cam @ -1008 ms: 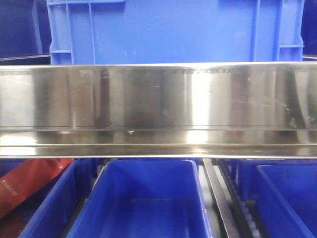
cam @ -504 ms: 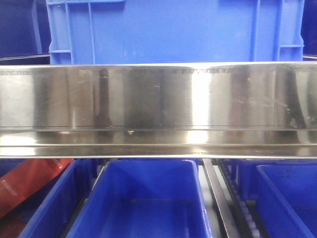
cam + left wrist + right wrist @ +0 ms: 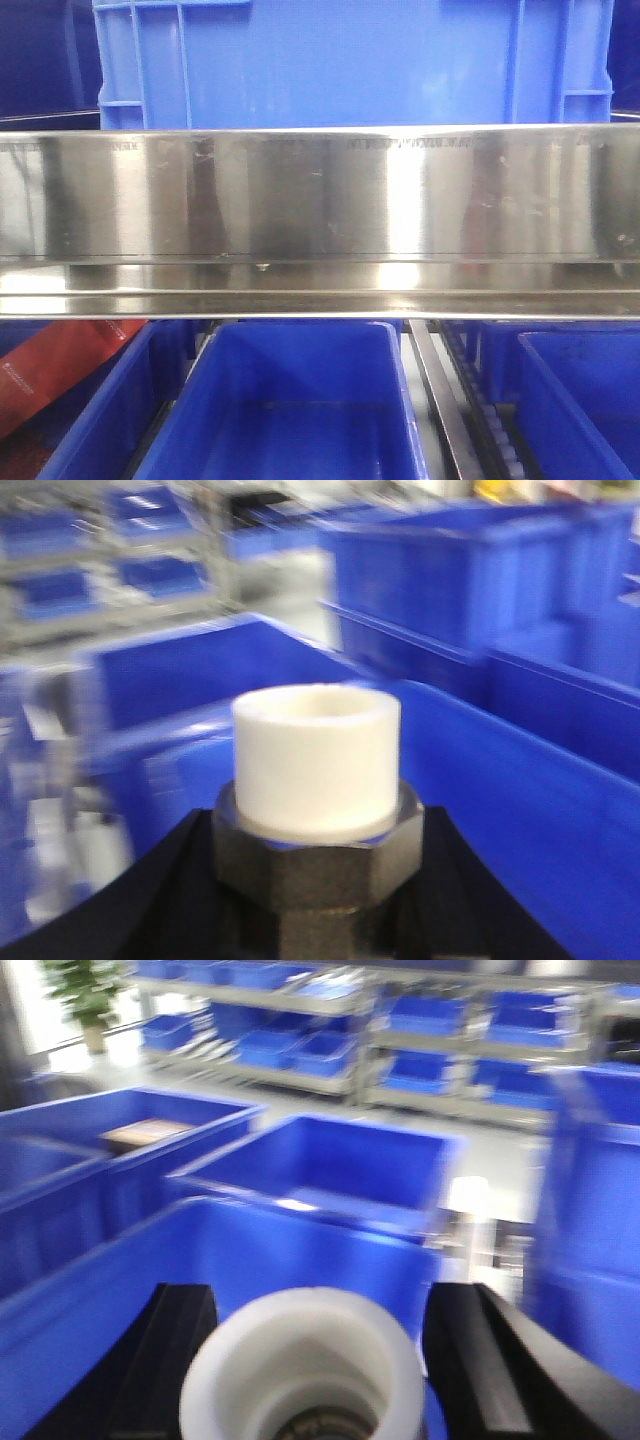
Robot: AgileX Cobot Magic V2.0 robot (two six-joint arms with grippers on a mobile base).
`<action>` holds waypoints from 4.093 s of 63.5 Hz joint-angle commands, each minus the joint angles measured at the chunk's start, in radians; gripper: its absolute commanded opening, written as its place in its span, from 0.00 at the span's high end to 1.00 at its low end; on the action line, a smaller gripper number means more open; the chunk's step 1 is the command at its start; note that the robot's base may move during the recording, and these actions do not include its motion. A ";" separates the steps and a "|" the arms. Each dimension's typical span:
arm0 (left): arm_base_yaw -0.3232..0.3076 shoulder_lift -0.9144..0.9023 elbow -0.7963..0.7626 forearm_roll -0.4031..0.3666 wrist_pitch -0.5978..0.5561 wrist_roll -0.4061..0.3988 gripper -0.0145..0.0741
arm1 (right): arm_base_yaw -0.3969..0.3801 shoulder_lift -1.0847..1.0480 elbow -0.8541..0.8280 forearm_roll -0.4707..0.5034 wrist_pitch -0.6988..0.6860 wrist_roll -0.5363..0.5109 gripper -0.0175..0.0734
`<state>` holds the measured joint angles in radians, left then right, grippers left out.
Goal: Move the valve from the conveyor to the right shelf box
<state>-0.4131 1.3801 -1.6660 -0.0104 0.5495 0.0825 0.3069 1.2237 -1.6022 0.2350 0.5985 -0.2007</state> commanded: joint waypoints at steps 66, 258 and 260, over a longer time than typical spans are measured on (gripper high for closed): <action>-0.082 0.328 -0.143 -0.034 0.028 0.003 0.18 | 0.075 0.336 -0.064 0.032 0.029 -0.008 0.25; 0.499 -1.380 1.553 0.036 -0.453 -0.064 0.96 | -0.046 -1.002 1.234 -0.060 -0.373 0.019 0.98; 0.504 -1.380 1.578 0.035 -0.476 -0.064 0.96 | -0.046 -1.002 1.234 -0.060 -0.373 0.019 0.98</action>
<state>0.0739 0.0089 -0.1459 0.0246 0.1500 0.0249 0.2650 0.2255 -0.3720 0.1803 0.2488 -0.1817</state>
